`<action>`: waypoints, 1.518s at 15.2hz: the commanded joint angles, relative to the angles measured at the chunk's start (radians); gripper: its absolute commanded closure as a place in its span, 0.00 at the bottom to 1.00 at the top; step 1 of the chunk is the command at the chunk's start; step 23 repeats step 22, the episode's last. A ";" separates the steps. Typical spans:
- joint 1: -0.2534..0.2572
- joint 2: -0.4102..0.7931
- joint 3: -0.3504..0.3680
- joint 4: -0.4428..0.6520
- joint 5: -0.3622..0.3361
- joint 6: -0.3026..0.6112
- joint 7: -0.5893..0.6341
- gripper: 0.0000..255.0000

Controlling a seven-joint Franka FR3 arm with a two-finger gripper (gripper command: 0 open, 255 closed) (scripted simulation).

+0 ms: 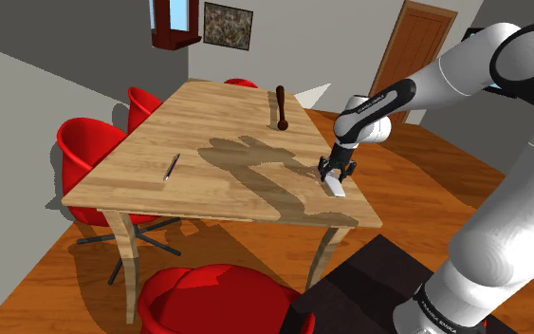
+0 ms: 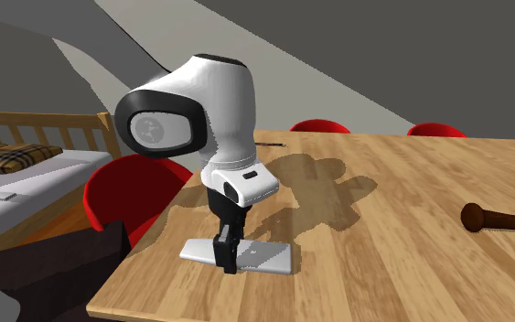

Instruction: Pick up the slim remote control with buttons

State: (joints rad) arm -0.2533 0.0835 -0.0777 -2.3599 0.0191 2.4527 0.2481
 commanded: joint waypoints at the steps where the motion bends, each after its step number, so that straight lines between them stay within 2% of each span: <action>1: 0.000 0.001 0.000 0.000 0.000 0.001 0.000 1.00; 5: 0.000 0.000 0.000 -0.002 0.000 0.002 0.000 1.00; 20: 0.001 -0.135 -0.001 0.067 -0.017 -0.201 0.013 1.00; 23: 0.001 -0.136 -0.001 0.067 -0.017 -0.203 0.013 1.00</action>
